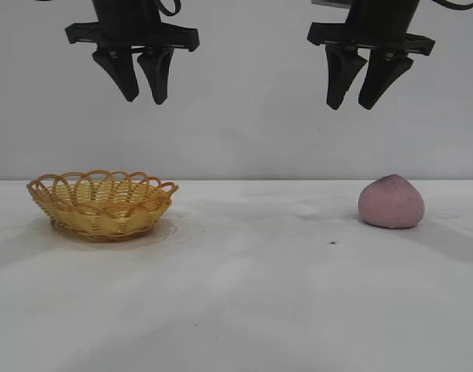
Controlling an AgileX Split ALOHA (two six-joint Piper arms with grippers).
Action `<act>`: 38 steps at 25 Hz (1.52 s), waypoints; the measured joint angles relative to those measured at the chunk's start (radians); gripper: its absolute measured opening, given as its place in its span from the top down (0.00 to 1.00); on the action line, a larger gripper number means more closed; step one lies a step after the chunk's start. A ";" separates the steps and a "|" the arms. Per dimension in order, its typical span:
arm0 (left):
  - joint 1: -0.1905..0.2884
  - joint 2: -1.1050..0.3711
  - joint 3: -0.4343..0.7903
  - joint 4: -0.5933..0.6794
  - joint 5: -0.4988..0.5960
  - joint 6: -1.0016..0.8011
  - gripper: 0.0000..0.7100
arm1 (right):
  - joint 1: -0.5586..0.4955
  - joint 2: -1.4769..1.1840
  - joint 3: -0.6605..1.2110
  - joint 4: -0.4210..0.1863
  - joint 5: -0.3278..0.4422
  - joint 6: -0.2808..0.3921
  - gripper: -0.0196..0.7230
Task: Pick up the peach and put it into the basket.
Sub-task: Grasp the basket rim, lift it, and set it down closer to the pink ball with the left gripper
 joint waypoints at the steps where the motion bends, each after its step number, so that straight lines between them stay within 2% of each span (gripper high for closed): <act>1: 0.017 0.006 -0.001 -0.013 0.018 0.022 0.60 | 0.000 0.000 0.000 0.000 0.000 0.000 0.52; 6: 0.121 0.053 -0.001 -0.193 0.069 0.212 0.60 | 0.000 0.000 0.000 0.000 0.000 0.000 0.52; 10: 0.160 0.081 -0.001 -0.236 0.077 0.270 0.60 | 0.000 0.000 0.000 0.000 0.000 0.000 0.52; 22: 0.168 0.179 -0.002 -0.315 0.123 0.367 0.60 | 0.000 0.000 0.000 0.000 0.006 0.000 0.52; 23: 0.168 0.181 -0.002 -0.317 0.126 0.367 0.74 | 0.000 0.000 0.000 0.000 0.006 0.000 0.52; 24: 0.168 0.183 -0.002 -0.323 0.129 0.369 0.84 | 0.000 0.000 0.000 0.000 0.007 0.000 0.52; 25: 0.168 0.179 -0.002 -0.332 0.133 0.369 0.89 | 0.000 0.000 0.000 0.000 0.007 0.000 0.52; 26: 0.168 0.175 -0.003 -0.344 0.134 0.371 0.92 | 0.000 0.000 0.000 0.000 0.009 0.000 0.52; 28: 0.168 0.159 -0.003 -0.374 0.137 0.371 0.90 | 0.000 0.000 0.000 0.000 0.009 0.000 0.52; 29: 0.171 0.149 -0.003 -0.408 0.137 0.371 0.90 | 0.000 0.000 0.000 0.000 0.014 0.000 0.52; 30: 0.173 0.135 -0.003 -0.461 0.137 0.371 1.00 | 0.000 0.000 0.000 0.000 0.016 0.000 0.52; 34: 0.195 0.081 0.014 -0.729 0.111 0.435 1.00 | 0.000 0.000 0.000 0.000 0.028 0.000 0.52; 38: 0.193 -0.024 0.198 -1.000 -0.014 0.525 1.00 | 0.000 0.000 0.000 -0.003 0.044 0.000 0.52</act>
